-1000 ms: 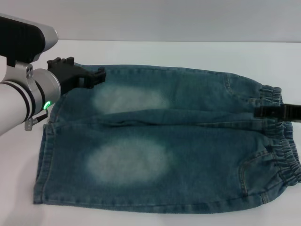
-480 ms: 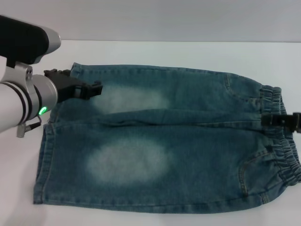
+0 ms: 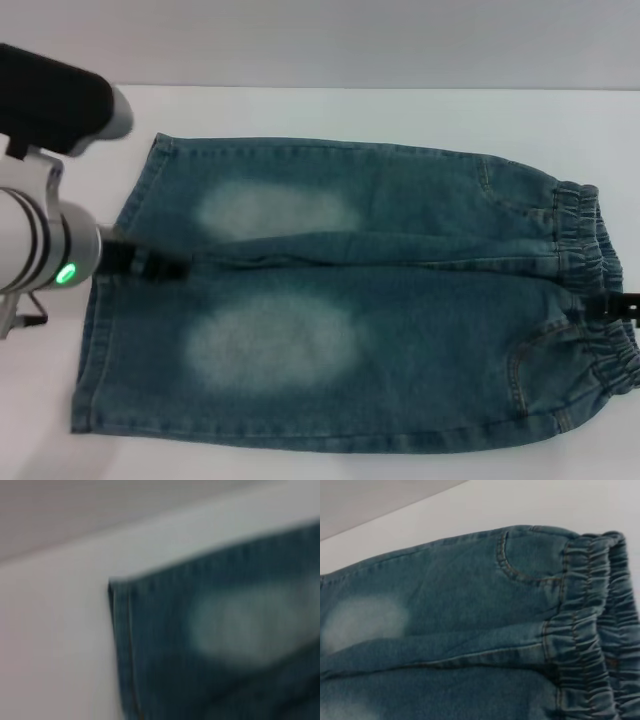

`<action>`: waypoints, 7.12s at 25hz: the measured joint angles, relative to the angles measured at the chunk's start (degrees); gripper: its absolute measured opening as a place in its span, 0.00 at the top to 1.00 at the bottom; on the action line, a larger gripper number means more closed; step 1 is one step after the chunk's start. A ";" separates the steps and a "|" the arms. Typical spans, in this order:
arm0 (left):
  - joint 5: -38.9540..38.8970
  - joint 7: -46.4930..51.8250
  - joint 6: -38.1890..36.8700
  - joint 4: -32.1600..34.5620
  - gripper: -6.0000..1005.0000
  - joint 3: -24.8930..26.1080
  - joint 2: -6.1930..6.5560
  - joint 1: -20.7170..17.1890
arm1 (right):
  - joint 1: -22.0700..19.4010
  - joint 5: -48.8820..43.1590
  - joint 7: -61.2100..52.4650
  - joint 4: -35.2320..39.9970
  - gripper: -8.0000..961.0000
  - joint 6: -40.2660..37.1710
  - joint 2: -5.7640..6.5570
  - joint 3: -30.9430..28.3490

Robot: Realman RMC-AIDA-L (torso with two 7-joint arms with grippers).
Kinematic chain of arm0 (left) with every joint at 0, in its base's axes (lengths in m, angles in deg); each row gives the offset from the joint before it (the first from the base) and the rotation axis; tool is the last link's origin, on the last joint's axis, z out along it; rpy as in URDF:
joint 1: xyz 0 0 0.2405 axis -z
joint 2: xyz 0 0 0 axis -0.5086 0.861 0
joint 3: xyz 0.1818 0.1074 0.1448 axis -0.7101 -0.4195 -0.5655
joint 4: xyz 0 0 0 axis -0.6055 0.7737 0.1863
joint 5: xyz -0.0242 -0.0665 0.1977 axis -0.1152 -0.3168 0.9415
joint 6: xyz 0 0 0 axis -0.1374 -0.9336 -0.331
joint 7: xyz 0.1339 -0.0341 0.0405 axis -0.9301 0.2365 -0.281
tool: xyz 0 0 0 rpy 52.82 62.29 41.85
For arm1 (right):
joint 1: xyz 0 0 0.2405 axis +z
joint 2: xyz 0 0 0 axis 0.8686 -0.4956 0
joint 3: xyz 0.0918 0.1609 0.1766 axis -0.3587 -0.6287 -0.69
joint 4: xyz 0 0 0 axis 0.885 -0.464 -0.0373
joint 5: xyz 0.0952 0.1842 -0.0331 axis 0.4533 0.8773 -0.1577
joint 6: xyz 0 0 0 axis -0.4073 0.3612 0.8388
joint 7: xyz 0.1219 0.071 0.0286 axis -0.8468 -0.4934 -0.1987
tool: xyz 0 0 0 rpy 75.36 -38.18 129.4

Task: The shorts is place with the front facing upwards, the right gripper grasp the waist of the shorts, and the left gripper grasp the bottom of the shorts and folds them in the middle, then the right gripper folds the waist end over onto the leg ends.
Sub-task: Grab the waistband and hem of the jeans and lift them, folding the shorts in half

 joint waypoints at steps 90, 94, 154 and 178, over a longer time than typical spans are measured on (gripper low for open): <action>-7.23 6.42 24.50 -2.24 0.97 2.31 -0.06 3.89 | -1.76 2.41 5.78 -3.17 0.18 -6.36 0.34 -6.26; -7.20 6.24 24.52 -2.10 0.96 2.31 -0.06 4.04 | -1.37 2.09 6.38 -6.63 0.18 -4.74 0.51 -6.19; -7.40 5.63 22.60 -0.40 0.89 2.31 -0.20 5.67 | 0.96 11.19 15.95 -14.58 0.99 -1.80 0.95 -5.88; -5.58 4.65 -4.62 -1.50 0.87 9.50 0.03 1.89 | 6.23 41.22 37.59 -42.06 0.99 -2.29 1.37 -27.29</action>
